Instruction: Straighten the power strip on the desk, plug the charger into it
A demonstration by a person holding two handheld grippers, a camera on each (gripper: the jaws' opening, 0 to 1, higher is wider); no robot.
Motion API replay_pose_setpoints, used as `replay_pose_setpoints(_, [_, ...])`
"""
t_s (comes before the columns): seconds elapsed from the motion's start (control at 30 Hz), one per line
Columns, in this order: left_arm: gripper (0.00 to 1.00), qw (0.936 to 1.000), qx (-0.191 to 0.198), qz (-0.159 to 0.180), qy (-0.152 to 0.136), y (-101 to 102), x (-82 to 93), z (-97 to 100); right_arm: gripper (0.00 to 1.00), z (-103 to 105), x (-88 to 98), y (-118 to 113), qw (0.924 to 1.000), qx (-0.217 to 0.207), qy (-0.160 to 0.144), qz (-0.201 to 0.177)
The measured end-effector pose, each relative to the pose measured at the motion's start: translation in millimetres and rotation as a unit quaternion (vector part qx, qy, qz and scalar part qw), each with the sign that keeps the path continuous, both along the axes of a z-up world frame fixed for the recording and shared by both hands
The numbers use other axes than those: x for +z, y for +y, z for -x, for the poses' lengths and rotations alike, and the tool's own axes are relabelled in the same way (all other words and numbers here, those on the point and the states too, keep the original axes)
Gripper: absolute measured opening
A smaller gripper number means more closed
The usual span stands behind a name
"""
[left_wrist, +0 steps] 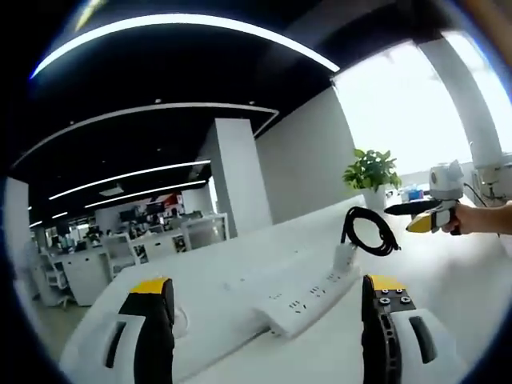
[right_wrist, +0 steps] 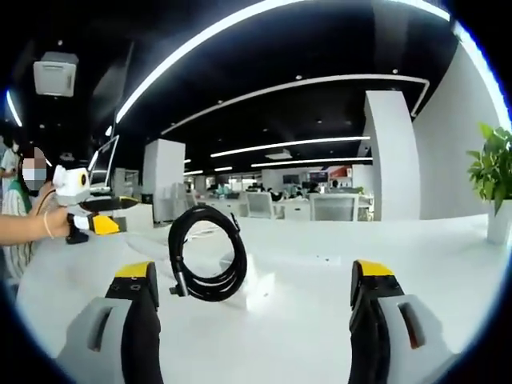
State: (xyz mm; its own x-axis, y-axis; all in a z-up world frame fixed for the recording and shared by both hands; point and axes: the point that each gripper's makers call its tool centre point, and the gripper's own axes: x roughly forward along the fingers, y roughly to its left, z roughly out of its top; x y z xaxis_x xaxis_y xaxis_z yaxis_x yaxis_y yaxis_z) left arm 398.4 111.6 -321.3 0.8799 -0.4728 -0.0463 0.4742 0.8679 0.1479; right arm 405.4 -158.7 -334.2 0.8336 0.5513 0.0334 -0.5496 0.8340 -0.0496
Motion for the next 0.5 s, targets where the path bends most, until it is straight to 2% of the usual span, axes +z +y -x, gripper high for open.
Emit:
replay_pose_setpoints(0.17, [0.99,0.9999,0.006,0.002,-0.012,2,1.4,5.4,1.00,8,-2.6,2,0.9999,0.000,0.011,0.007])
replay_pose_setpoints(0.33, [0.99,0.9998,0.014,0.007,-0.010,7,-1.8,12.7,1.00,16,0.8,2,0.9999,-0.004,0.006,0.008])
replay_pose_setpoints(0.5, [0.99,0.9996,0.023,0.014,0.001,12,-7.4,20.7,1.00,21,0.2,-1,0.9997,-0.007,0.021,0.006])
